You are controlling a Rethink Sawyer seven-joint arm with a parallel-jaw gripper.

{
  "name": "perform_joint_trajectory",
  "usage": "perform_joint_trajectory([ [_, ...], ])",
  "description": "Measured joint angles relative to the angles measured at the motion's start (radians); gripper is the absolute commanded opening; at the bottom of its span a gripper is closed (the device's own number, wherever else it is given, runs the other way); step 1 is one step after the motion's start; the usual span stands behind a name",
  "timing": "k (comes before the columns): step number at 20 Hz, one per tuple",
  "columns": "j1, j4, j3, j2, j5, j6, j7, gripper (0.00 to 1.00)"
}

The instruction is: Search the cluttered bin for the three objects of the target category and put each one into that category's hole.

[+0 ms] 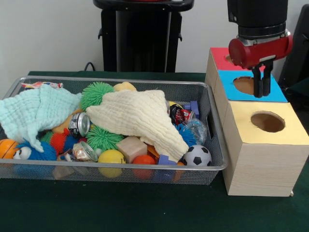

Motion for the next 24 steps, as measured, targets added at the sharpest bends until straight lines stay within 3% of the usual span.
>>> perform_joint_trajectory([
  [10, -0.024, -0.003, -0.022, -0.008, -0.012, 0.076, 0.0, 0.0],
  [24, -0.118, -0.077, -0.064, 0.06, -0.157, 0.134, 0.0, 0.0],
])
